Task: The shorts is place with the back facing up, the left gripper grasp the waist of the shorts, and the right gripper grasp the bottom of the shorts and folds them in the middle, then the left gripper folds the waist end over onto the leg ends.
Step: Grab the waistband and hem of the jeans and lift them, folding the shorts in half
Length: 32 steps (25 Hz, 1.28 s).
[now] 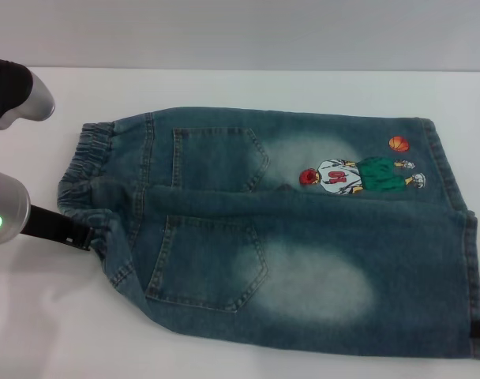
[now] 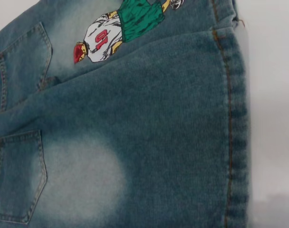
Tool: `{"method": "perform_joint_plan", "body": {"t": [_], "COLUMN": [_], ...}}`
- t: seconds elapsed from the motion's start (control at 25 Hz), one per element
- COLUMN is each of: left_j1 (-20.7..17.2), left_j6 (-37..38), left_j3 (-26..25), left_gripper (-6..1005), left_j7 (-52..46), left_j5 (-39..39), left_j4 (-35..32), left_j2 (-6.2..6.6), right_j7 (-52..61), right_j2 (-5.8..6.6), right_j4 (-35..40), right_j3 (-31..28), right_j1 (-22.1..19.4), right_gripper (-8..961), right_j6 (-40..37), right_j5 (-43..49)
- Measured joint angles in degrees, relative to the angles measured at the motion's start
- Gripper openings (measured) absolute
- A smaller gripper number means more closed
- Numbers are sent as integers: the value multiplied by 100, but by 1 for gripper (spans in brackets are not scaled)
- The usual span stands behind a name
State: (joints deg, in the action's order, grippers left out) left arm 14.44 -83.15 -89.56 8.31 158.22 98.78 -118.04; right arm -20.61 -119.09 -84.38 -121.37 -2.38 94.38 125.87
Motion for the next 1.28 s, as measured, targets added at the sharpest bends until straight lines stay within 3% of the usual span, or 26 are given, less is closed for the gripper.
{"method": "perform_joint_plan", "body": {"t": [0.8,1.28], "left_j1": [-8,14], "left_j6": [-13,-7], "left_j3": [18,45], "left_gripper": [93,93], "left_j7": [13,5], "left_j5": [-7,1], "left_j4": [-11,-27], "left_j2": [0,0], "right_j7": [-177,-119], "right_j2": [0,13], "right_j4": [355,262], "right_j3": [16,-35], "right_j1": [150,-35], "right_gripper": [706,707], "right_j6": [-112,-111], "right_j5": [-269,-148]}}
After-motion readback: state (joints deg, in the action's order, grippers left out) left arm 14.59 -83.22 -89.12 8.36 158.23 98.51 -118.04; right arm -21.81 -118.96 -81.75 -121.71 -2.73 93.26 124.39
